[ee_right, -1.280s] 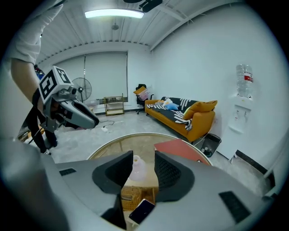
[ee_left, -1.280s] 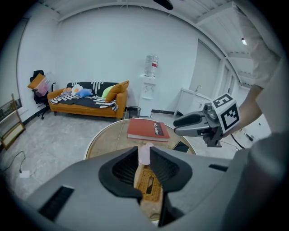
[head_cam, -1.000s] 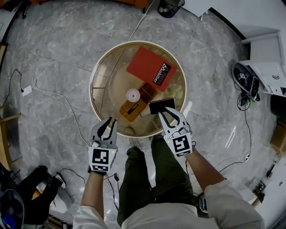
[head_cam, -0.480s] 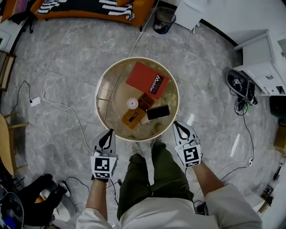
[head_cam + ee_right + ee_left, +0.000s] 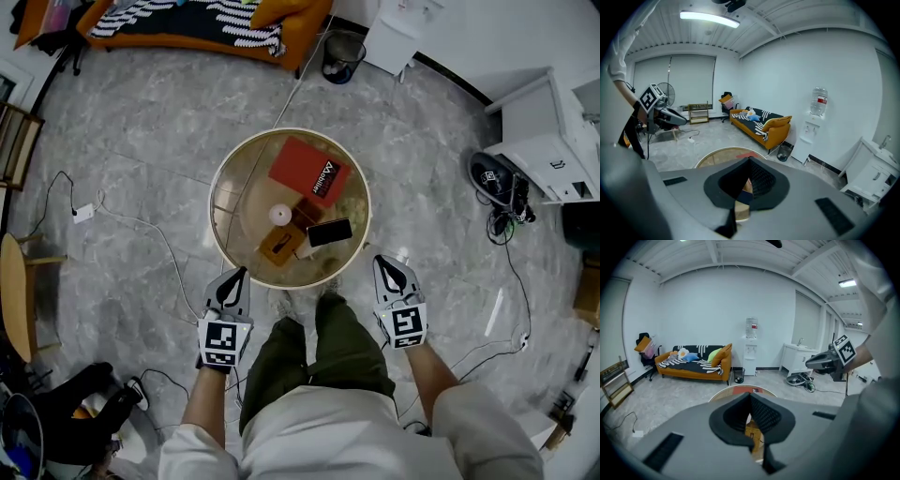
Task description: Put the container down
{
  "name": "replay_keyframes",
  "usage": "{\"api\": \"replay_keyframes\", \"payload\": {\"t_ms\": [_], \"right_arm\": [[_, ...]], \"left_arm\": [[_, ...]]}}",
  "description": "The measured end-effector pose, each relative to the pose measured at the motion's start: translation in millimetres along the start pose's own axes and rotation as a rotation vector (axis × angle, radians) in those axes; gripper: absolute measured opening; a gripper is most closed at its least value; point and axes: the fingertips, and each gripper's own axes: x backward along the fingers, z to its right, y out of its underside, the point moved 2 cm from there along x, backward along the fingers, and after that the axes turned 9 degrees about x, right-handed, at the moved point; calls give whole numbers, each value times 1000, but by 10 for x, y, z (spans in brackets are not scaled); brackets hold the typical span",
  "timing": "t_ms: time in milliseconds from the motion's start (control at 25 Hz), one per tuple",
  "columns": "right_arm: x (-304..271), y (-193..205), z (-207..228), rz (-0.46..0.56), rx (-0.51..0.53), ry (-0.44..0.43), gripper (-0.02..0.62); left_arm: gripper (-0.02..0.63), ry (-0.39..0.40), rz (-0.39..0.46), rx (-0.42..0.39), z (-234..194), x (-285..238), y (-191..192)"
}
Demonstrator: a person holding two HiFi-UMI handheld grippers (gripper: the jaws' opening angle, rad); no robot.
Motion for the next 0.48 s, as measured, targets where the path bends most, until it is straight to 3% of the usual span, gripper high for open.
{"api": "replay_keyframes", "payload": {"t_ms": [480], "right_arm": [[264,-154,-46,-8,-5,11,21]], "left_arm": [[8,10,17,-46,172,398,-186]]}}
